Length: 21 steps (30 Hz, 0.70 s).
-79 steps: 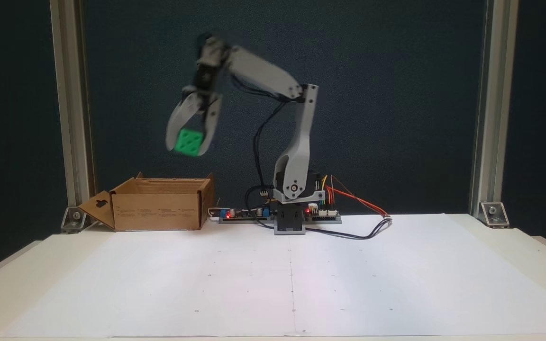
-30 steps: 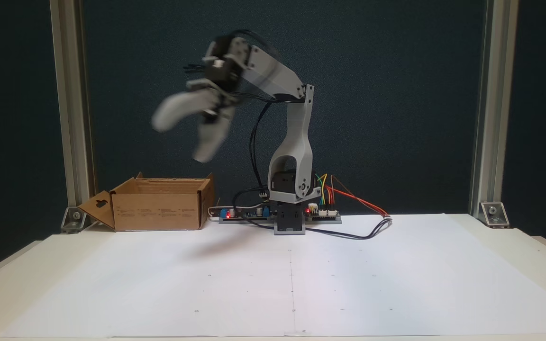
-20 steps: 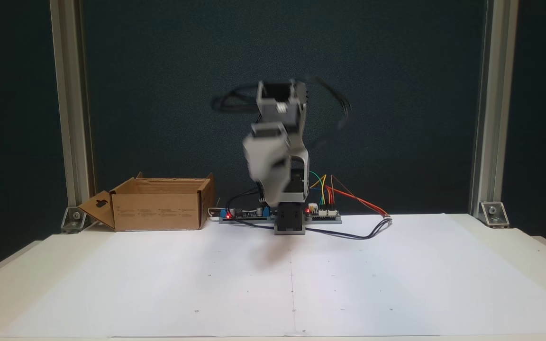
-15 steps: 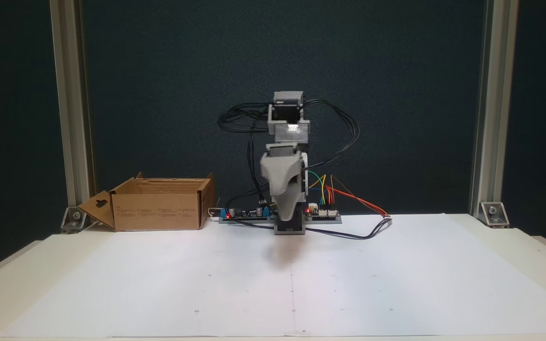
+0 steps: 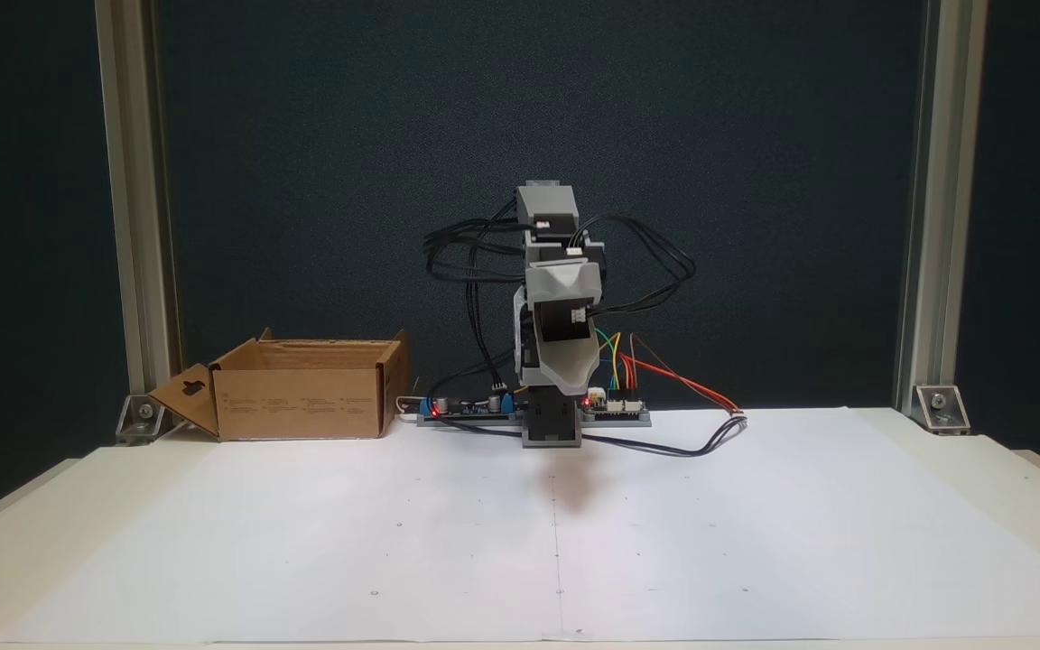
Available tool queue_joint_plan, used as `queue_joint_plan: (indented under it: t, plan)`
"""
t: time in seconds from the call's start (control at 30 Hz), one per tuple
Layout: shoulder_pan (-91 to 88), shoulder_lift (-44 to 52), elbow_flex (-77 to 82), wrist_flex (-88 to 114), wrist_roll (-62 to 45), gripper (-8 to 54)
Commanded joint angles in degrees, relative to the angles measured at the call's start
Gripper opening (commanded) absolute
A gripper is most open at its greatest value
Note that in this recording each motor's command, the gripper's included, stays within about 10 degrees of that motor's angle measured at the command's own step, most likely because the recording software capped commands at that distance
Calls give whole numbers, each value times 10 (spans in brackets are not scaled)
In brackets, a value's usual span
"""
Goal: Grasp a green dice and put it in the bin.
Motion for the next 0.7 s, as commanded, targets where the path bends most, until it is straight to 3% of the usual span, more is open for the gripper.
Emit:
queue_joint_plan:
  t: [0.0,0.67]
  plan:
    - [16,64,4,-93,12,454]
    - [71,64,208,-496,12,449]
